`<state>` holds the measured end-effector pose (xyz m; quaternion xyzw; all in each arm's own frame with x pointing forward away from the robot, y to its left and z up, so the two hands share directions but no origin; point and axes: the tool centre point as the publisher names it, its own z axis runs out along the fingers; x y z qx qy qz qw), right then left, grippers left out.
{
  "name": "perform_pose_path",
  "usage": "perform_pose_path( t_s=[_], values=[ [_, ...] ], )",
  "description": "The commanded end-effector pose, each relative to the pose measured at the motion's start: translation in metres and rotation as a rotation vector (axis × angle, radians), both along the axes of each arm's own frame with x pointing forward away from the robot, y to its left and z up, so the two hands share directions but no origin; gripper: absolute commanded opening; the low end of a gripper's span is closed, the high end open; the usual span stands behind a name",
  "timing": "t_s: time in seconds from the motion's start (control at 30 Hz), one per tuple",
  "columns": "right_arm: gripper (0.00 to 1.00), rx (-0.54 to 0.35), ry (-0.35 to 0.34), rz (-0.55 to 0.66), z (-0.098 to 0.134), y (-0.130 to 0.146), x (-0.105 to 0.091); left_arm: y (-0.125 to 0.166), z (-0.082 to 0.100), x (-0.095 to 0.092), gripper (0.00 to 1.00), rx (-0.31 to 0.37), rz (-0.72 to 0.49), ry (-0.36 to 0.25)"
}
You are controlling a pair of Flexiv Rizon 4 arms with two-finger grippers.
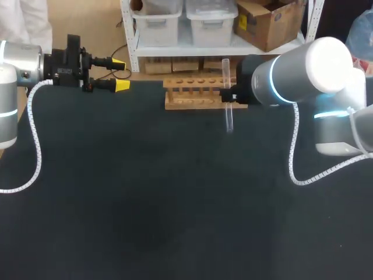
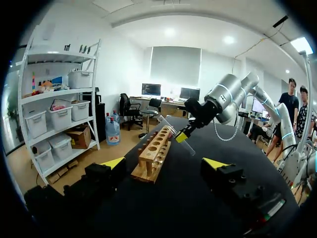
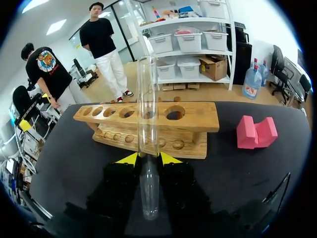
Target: Grasp the test tube, adjust it, and insert it.
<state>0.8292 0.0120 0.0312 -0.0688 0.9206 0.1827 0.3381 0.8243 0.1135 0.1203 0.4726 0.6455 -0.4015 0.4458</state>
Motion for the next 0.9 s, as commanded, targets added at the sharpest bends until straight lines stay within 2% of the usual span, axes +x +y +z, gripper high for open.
perform_pose_path(
  t_s=[0.03,0.4,0.53,0.57,0.83,0.9],
  values=[
    [0.00,-0.005,0.015,0.004,0.003,-0.001,0.003,0.000,-0.001,-0.002,1.00,-0.002,0.003,-0.005],
    [0.00,0.006,-0.110,-0.029,0.028,-0.003,-0.004,0.000,-0.001,-0.002,1.00,-0.002,0.003,-0.005],
    [0.00,-0.012,-0.196,-0.068,0.038,-0.008,-0.005,0.000,-0.001,-0.002,1.00,-0.002,0.003,-0.005],
    [0.00,-0.012,-0.192,-0.075,0.040,-0.009,-0.005,0.000,-0.001,-0.002,1.00,-0.002,0.003,-0.005],
    [0.00,-0.049,-0.338,-0.130,0.056,-0.015,-0.004,0.000,-0.001,-0.002,1.00,-0.002,0.003,-0.005],
    [0.00,-0.049,-0.335,-0.127,0.058,-0.015,-0.005,0.000,-0.001,-0.002,1.00,-0.002,0.003,-0.005]
  ],
)
